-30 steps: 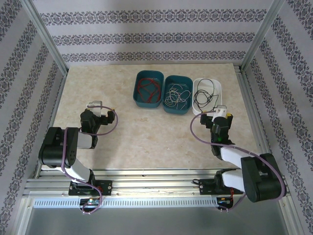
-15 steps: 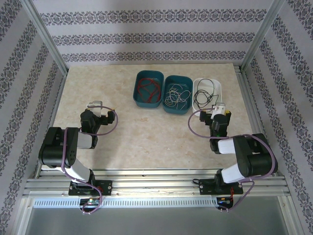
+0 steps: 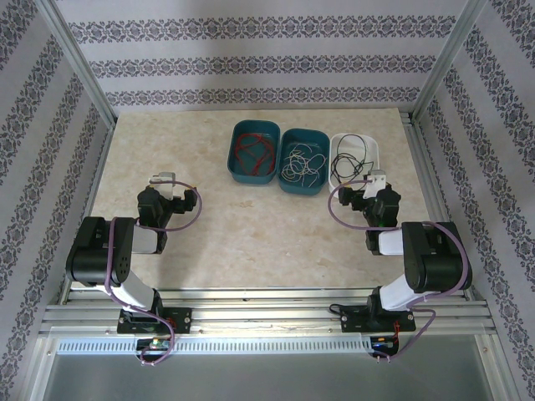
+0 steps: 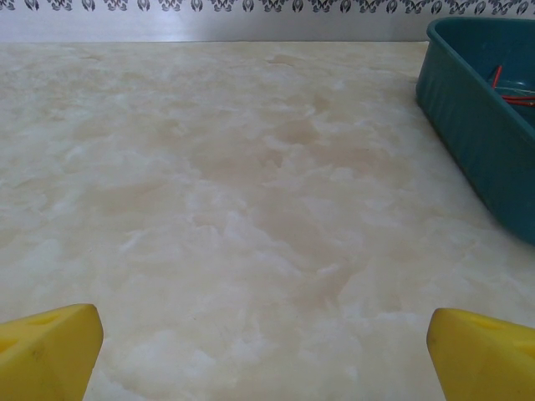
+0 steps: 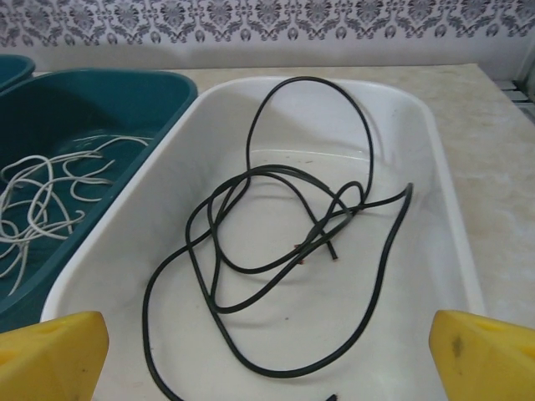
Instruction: Untangle the cables
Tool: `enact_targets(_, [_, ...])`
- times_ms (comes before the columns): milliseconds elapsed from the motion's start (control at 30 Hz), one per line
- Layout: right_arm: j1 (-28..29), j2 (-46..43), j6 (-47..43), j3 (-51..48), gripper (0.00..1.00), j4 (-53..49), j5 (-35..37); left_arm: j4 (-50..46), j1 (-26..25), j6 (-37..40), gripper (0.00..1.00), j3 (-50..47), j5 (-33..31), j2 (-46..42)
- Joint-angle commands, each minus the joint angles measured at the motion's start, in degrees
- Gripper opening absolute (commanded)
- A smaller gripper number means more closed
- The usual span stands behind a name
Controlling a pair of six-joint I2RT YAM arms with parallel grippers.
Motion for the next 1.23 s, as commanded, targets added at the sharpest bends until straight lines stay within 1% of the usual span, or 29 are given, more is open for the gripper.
enact_targets(0, [0.2, 0.5, 0.7, 0.8, 0.98, 0.2, -2.7, -1.0, 0.8, 0.0, 0.99, 0.7, 0.8, -0.3])
enact_targets(1200, [0.6, 0.4, 0.5, 0.8, 0.98, -0.1, -1.9, -0.6, 0.8, 0.0, 0.99, 0.5, 0.9, -0.3])
